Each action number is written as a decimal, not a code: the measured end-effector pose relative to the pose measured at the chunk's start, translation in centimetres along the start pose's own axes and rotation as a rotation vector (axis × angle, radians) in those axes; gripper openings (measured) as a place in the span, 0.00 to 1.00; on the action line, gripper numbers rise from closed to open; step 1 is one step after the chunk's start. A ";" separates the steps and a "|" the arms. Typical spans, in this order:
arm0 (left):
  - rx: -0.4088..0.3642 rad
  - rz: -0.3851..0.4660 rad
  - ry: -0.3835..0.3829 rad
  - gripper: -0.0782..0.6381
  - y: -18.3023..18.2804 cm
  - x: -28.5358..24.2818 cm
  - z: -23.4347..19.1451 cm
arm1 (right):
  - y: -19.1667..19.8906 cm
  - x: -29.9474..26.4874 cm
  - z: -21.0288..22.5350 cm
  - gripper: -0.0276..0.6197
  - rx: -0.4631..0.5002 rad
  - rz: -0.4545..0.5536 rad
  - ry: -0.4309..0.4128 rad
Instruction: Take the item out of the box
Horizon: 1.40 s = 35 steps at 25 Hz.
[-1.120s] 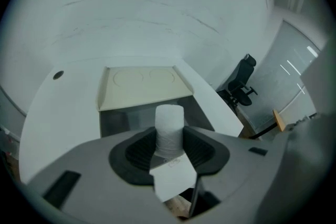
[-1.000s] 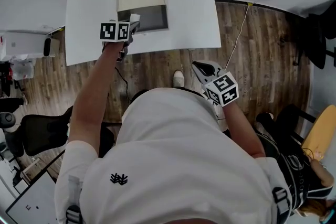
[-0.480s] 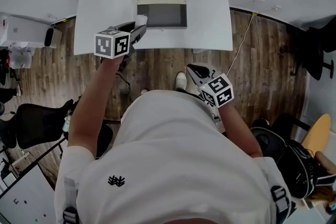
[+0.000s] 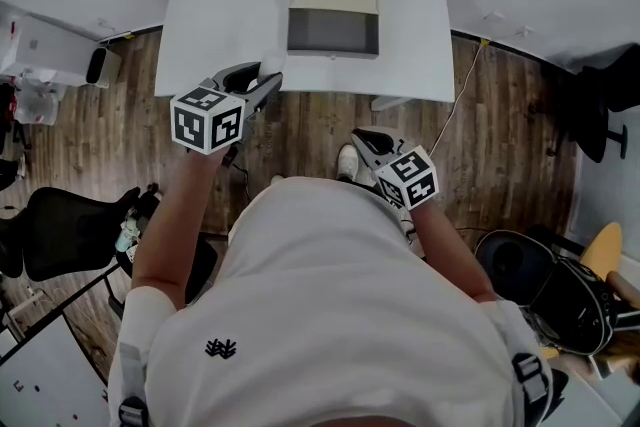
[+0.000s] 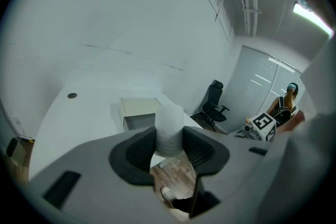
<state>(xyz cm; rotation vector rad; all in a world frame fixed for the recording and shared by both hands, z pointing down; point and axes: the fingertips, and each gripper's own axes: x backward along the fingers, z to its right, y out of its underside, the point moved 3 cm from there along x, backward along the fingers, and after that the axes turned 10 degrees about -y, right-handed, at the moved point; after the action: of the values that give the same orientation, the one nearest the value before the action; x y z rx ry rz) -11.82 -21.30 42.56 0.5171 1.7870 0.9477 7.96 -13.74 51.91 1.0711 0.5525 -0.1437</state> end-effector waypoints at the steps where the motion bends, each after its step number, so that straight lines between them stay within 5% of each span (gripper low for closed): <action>1: 0.002 0.010 0.005 0.34 0.1 0.8 0.0 | 0.0 -0.2 -0.4 0.06 -0.002 -0.003 0.001; 17: -0.043 0.145 0.064 0.34 4.5 12.8 0.7 | 0.5 -4.1 -7.2 0.06 0.022 -0.023 0.046; 35: -0.039 0.171 0.125 0.34 7.6 16.7 1.8 | 1.4 -5.0 -11.3 0.06 0.023 -0.023 0.074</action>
<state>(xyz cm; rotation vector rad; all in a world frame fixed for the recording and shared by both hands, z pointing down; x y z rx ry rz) -17.51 -4.17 38.61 0.6042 1.8530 1.1527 0.13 -4.06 51.44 1.0963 0.6313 -0.1307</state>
